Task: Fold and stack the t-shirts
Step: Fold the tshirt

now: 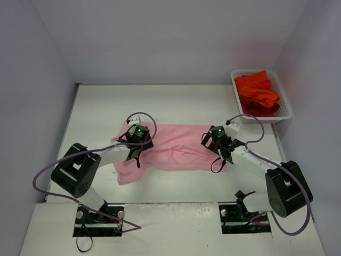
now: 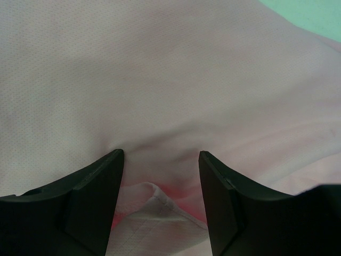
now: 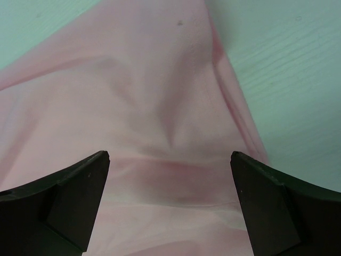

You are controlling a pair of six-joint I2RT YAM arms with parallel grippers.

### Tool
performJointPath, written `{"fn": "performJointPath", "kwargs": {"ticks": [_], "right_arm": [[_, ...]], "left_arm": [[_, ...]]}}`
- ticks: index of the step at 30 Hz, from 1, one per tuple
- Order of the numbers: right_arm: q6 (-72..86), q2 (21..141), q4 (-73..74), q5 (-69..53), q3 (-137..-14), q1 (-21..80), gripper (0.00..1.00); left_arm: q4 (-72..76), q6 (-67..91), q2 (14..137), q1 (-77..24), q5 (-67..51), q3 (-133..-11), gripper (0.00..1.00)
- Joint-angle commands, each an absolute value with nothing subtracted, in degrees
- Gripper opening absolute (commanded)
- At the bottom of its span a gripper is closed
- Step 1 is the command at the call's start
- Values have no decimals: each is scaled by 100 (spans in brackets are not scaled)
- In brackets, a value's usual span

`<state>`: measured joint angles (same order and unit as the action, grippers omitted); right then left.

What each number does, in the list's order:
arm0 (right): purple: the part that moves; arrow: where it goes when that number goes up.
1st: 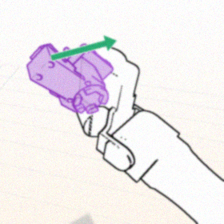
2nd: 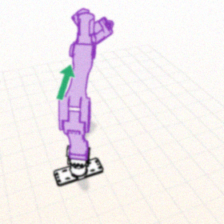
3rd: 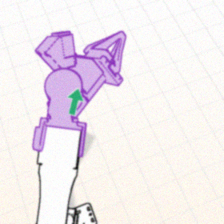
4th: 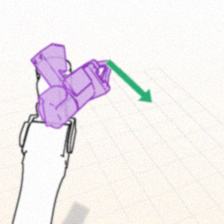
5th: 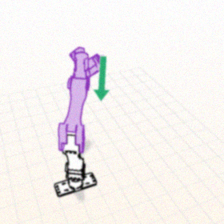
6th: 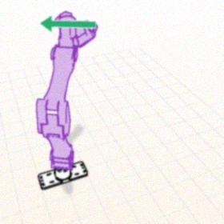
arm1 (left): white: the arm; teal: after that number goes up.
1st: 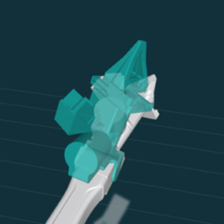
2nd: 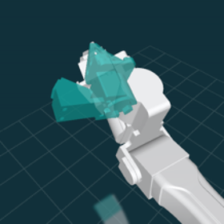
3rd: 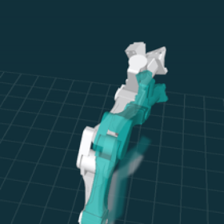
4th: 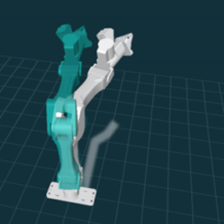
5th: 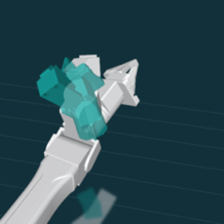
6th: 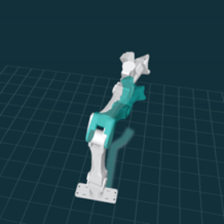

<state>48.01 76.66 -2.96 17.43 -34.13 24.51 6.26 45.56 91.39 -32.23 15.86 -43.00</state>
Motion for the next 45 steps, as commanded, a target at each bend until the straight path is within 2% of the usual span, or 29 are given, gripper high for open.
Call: {"fn": "performJointPath", "kwargs": {"ticks": [1,8,15,45], "right_arm": [[4869,7567,-290,2118,-3884,2811,94],[5044,8348,-290,2109,-4482,3550,95],[5422,8543,-369,2109,-4220,3867,95],[6020,8570,-466,2531,-3358,3885,95]], "left_arm": [[545,4509,8921,-3173,1573,-4289,55],[554,4535,8930,-3173,1564,-4280,55],[492,4465,8842,-3173,1617,-4307,55],[308,4377,8121,-2953,1600,-3736,55]]}}
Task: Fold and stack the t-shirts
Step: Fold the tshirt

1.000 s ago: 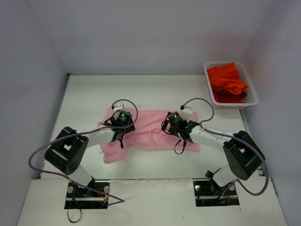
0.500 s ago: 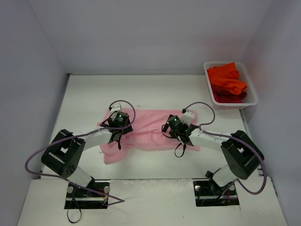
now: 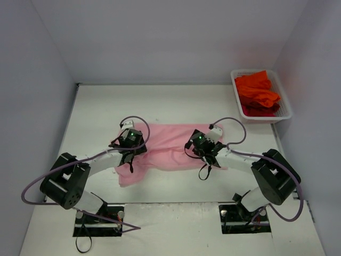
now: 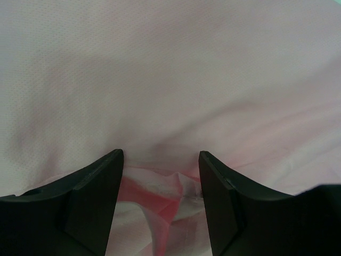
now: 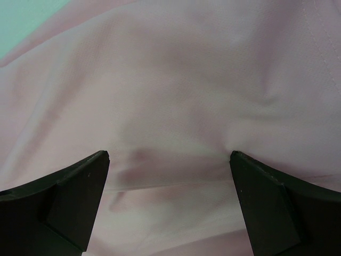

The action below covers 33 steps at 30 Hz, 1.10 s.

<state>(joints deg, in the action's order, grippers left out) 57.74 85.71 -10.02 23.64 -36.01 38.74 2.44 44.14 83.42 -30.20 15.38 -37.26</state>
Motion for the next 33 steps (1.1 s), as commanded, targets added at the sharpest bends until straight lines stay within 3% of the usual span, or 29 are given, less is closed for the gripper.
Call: {"fn": "performJointPath", "kwargs": {"ticks": [1,33], "right_arm": [[6021,8543,-457,2583,-3349,3885,95],[5423,8359,-26,2953,-4034,3551,95]], "left_arm": [[325,4377,8121,-2944,1600,-3727,55],[571,4333,7910,-2610,1327,-3357,55]]}}
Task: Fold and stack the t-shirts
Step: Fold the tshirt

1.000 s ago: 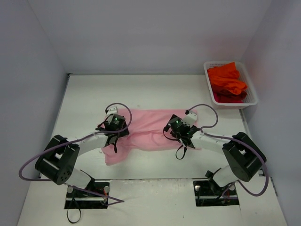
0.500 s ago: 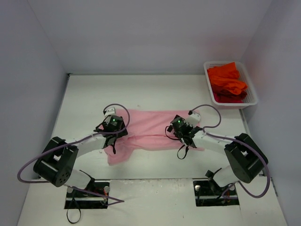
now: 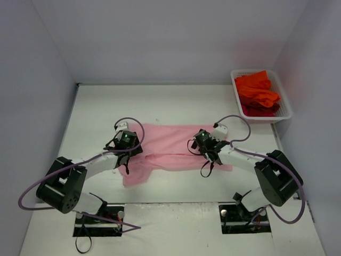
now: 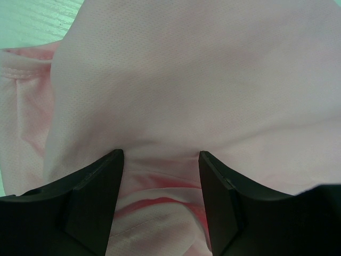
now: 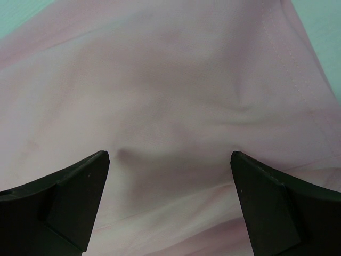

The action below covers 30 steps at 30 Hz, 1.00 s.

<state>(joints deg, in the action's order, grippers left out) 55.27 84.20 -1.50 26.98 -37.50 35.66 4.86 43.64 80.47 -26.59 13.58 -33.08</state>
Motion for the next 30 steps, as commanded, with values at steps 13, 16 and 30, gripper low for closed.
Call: {"fn": "performJointPath", "kwargs": {"ticks": [13,16,30], "right_arm": [[4790,7805,316,3155,-4535,3735,95],[4781,7603,474,3243,-4500,3762,95],[5010,7022,932,3041,-4131,3928,94]], "left_arm": [[308,4324,7585,-2619,1327,-3603,55],[202,4307,7462,-2628,1345,-3665,54],[-931,4500,6241,-2952,1494,-3745,55]]}}
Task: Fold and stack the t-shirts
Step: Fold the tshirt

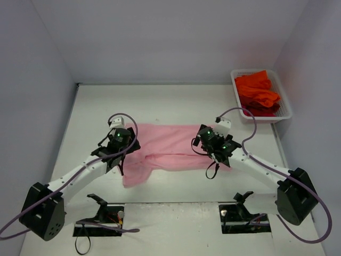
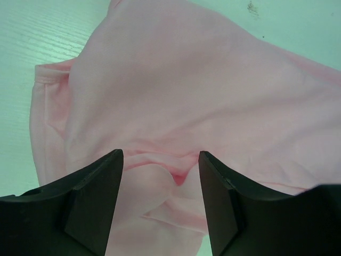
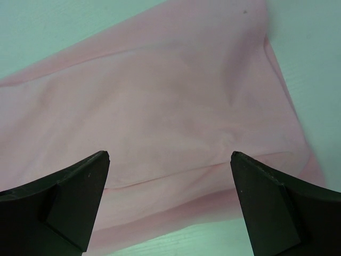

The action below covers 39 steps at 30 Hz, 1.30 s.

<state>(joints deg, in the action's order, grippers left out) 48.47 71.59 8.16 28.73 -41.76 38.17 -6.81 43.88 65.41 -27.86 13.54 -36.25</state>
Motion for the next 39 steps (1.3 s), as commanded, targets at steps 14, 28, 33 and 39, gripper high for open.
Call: {"fn": "performJointPath", "kwargs": {"ticks": [14,28,33,39], "right_arm": [[5352,7260,932,3199,-4175,4166,95],[4746,8137,-130,2268,-4368,2918,95],[4702,8665,-404,2101,-4500,2874,95],[4676,8947,-615,2030,-4483,2786,95]], "left_arm": [[-625,4579,7626,-3279,1591,-4533,55],[-237,4280,8727,-2611,1134,-5309,55],[-132,4254,9017,-2479,958,-5431,55],[104,4254,9439,-2470,826,-5590,55]]}}
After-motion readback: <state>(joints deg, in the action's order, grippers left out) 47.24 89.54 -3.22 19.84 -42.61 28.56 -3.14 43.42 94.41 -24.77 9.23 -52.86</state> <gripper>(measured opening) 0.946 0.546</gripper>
